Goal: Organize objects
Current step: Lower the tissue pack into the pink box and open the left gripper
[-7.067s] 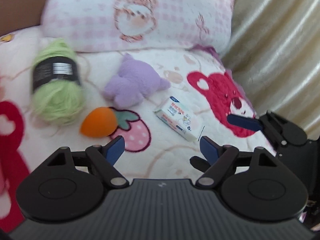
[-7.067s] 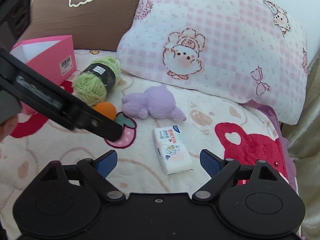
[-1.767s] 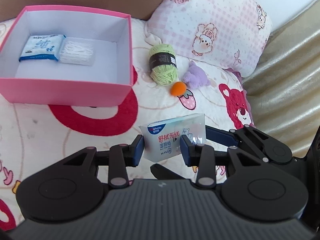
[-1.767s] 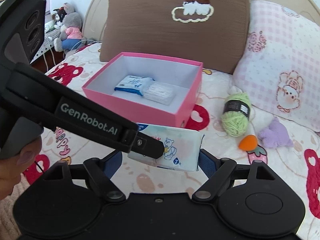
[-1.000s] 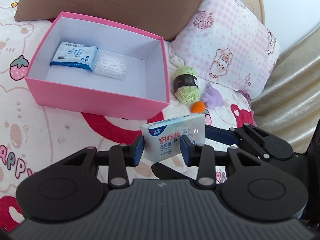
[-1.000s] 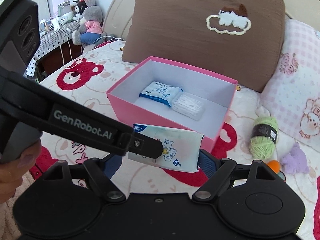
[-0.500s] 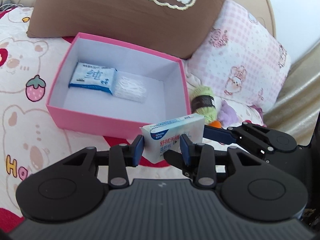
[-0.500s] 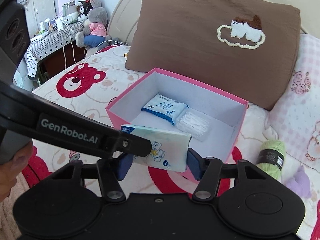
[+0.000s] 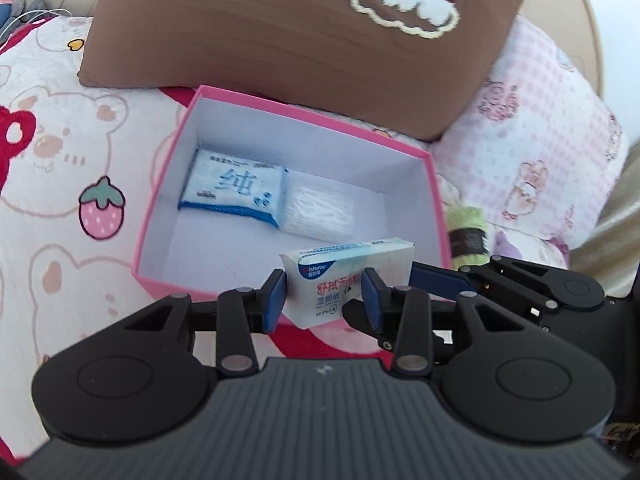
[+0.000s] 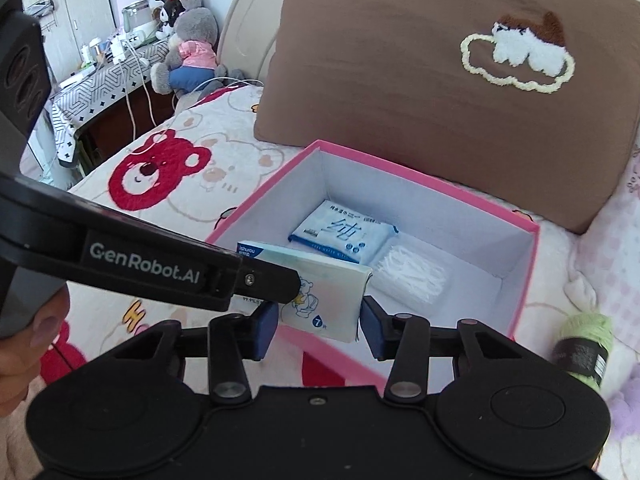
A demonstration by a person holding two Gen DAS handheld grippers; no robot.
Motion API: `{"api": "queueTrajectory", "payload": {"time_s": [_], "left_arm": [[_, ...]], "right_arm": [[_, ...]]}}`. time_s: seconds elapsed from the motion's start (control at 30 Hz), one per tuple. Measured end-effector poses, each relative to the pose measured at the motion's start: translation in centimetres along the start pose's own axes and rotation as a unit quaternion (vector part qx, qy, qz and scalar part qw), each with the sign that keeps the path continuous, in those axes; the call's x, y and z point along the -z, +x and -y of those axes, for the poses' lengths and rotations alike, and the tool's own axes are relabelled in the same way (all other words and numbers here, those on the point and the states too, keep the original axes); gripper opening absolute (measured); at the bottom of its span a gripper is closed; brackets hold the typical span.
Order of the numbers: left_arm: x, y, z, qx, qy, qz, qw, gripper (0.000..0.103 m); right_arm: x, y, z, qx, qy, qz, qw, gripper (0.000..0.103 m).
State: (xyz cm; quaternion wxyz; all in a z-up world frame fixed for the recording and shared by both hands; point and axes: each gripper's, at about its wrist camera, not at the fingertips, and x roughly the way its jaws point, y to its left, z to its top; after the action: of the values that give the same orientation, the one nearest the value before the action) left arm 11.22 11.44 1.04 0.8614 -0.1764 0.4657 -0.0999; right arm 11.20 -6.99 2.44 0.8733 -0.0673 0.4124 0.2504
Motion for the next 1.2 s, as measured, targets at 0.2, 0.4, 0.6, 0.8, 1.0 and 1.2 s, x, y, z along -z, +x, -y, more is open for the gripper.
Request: {"api": "queueTrajectory", "payload": {"time_s": [0.2,0.4,0.6,0.8,1.0,1.2], "left_arm": [[-2.5,3.1,-1.1,-0.034,0.014,-0.004,0.9993,0.039],[-4.0,7.2,-2.2,-0.068,0.017,-0.033,0.997,0.039],[-4.2,9.7,-3.4,-0.084,0.003,-0.057,0.9948,0.039],[-4.2,11.2,-3.6,-0.085,-0.008,-0.071,0.9938,0.039],[-4.1,12.4,-3.0,-0.095,-0.002,-0.072,0.9929,0.039],[-4.3,13.2,-3.2,-0.109,-0.007,-0.075,0.9912,0.038]], "right_arm": [[-1.9,4.5,2.1,-0.027,0.061,-0.02,0.998,0.05],[-2.3,9.7,3.8,-0.047,0.107,-0.054,0.992,0.05],[-2.0,12.9,4.5,-0.059,0.13,-0.079,0.987,0.05],[-1.8,14.3,4.7,-0.05,0.112,-0.098,0.988,0.05],[-1.3,15.2,5.7,-0.042,0.129,-0.108,0.985,0.05],[-1.5,16.4,6.2,-0.045,0.157,-0.136,0.977,0.047]]}}
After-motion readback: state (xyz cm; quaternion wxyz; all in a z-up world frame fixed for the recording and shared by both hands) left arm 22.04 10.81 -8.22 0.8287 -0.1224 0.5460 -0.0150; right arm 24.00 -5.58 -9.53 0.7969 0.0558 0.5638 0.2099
